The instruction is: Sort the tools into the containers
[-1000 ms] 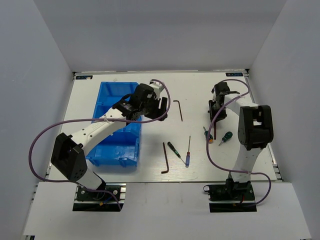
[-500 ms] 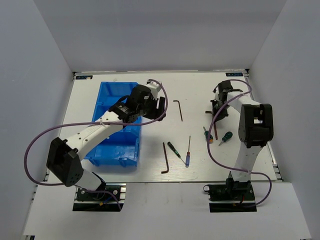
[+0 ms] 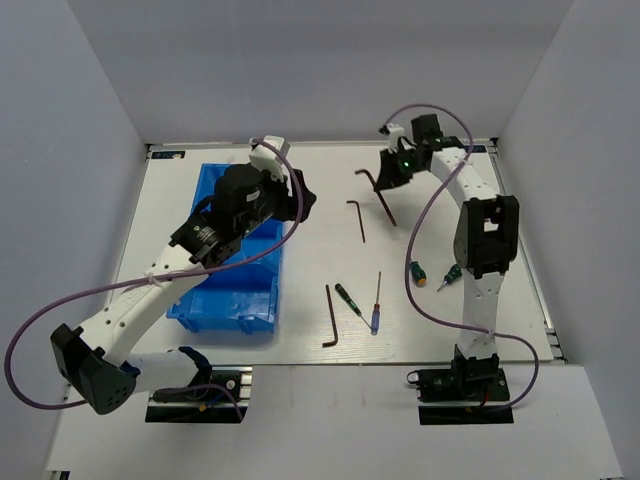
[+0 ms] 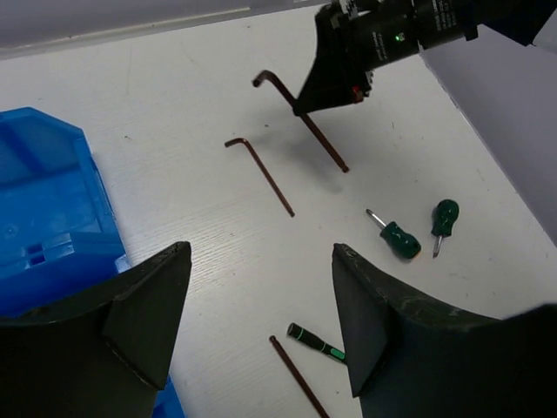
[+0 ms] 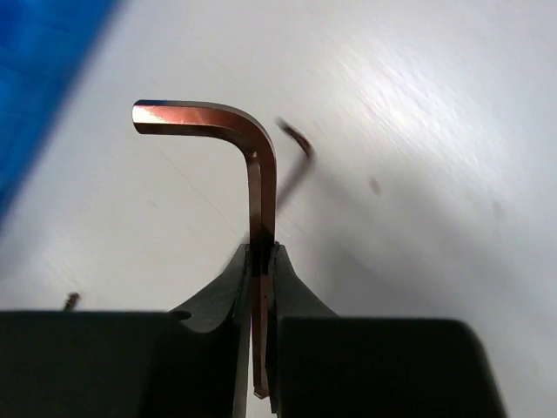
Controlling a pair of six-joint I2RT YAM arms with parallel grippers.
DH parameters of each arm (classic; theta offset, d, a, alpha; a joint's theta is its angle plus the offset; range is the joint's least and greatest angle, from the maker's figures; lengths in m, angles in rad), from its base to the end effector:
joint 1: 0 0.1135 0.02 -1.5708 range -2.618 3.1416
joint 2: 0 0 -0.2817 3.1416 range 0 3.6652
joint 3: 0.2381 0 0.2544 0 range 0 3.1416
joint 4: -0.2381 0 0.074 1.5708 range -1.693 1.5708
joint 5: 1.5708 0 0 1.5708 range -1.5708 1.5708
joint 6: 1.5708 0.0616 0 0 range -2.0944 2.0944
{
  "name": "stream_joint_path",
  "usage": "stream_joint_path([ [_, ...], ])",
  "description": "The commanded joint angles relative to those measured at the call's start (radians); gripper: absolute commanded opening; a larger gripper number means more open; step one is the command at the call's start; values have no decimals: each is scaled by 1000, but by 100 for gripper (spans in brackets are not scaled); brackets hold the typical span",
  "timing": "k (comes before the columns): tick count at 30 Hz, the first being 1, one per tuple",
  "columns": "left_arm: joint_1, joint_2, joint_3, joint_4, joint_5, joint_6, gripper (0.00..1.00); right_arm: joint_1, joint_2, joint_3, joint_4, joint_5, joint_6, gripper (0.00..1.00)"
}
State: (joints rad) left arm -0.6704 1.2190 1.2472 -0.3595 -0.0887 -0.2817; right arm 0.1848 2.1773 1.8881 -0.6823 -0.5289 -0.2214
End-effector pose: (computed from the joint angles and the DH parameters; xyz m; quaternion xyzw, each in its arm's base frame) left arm 0.2356 -0.1799 0.4009 0.1318 0.8029 -0.2338 0.5323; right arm 0.4920 0.1236 0.2269 -0.2616 0.8877 0.2445 0.2894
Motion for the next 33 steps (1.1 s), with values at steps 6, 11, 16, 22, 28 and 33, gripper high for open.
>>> stream_joint_path([
  [6,3,-78,-49,25,-71,-59,76,198,102,210,345,-312,11,0],
  [11,3,-101,-58,36,-80,-90,76,248,255,328,821,-289,292,0],
  [16,3,-133,-49,5,-102,-111,76,304,398,513,967,-177,297,0],
  [22,3,-153,-38,-33,-120,-120,76,370,398,462,1116,-134,361,0],
  [28,3,-142,-5,-64,-120,-120,76,400,360,439,1236,-114,401,0],
  [33,3,-151,-5,-64,-131,-120,76,435,386,431,1222,-123,383,0],
])
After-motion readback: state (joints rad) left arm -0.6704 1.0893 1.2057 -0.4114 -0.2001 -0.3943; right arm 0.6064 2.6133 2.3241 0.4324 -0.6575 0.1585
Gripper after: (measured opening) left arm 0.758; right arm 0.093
